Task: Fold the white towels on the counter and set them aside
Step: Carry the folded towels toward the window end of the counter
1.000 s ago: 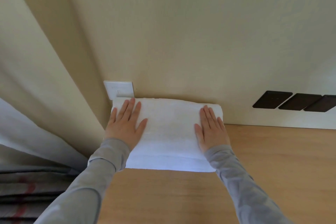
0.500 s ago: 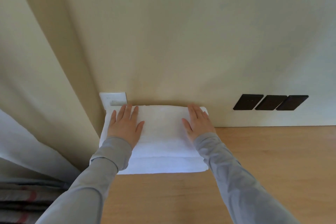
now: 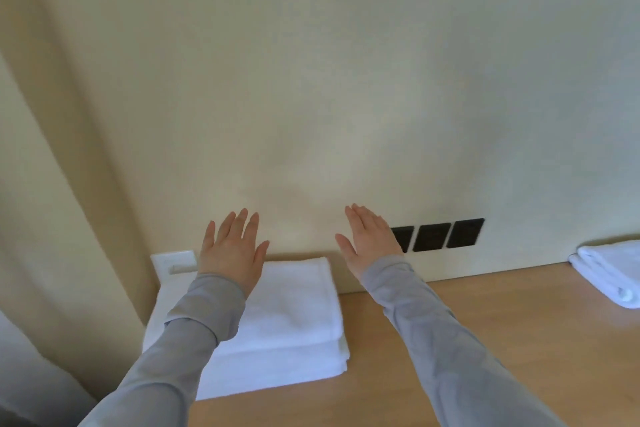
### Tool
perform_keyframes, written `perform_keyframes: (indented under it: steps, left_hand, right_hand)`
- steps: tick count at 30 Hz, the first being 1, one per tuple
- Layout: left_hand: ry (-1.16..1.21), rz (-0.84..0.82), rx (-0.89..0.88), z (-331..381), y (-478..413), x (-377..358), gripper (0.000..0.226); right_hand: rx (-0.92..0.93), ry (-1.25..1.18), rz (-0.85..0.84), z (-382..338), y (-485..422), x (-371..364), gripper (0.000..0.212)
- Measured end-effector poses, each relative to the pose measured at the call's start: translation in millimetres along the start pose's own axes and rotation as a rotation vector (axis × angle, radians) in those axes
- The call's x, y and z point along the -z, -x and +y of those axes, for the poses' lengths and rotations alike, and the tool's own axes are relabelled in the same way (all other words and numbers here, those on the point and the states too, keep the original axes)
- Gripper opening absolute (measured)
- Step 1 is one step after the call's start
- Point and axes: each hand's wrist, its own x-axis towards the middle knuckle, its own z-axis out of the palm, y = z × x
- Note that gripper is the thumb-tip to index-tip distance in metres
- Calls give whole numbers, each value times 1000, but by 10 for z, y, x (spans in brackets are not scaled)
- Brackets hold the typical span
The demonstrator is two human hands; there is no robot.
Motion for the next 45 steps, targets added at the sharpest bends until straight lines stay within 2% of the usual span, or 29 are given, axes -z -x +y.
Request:
perform_keyframes:
  steps: [4, 10, 21, 30, 36, 45]
  left_hand:
    - [-7, 51, -51, 669, 11, 298, 56]
    - [56, 108, -200, 2043, 138, 728, 56]
    - [199, 154, -538, 4649, 626, 1288, 56]
    - [306, 156, -834, 6405, 930, 1476, 56]
    - [355, 134, -907, 7288, 726, 1319, 56]
    - [400, 127, -860, 8205, -164, 1033, 55]
  right_hand:
    - [-35, 29, 60, 589, 314, 517, 56]
    - [-123, 77, 123, 1619, 1013, 1209, 55]
    - [-480, 172, 234, 3571, 2658, 2240, 56]
    - [-742, 275, 279, 4700, 3710, 2758, 57]
    - [-813, 333, 274, 5467, 3823, 2863, 56]
    - [-786, 372, 231, 6535, 3184, 2825, 57]
